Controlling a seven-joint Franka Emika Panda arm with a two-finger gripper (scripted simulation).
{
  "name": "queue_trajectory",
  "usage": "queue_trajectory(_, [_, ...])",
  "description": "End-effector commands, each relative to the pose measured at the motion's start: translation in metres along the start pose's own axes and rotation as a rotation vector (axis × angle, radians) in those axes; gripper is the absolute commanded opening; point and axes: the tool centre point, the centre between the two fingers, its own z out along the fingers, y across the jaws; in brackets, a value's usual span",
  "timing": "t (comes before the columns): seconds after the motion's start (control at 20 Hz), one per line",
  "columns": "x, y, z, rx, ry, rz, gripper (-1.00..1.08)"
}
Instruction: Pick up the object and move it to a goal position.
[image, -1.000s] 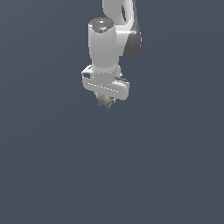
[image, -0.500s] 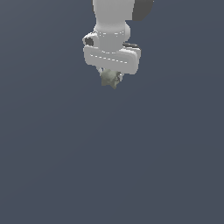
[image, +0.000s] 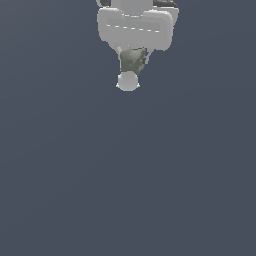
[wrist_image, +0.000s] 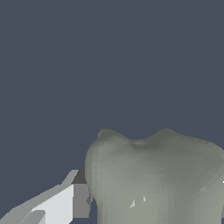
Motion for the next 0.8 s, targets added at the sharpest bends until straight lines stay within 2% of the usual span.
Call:
queue_trajectory(0.0, [-0.004,-0.003,-0.017,0.000,-0.001,0.000,-1.00])
queue_trajectory(0.35, [-0.008,-0.008,-0.044,0.000,-0.002,0.000,-1.00])
queue_trajectory(0.75, [-0.008,-0.008,-0.047,0.001,-0.002,0.000,-1.00])
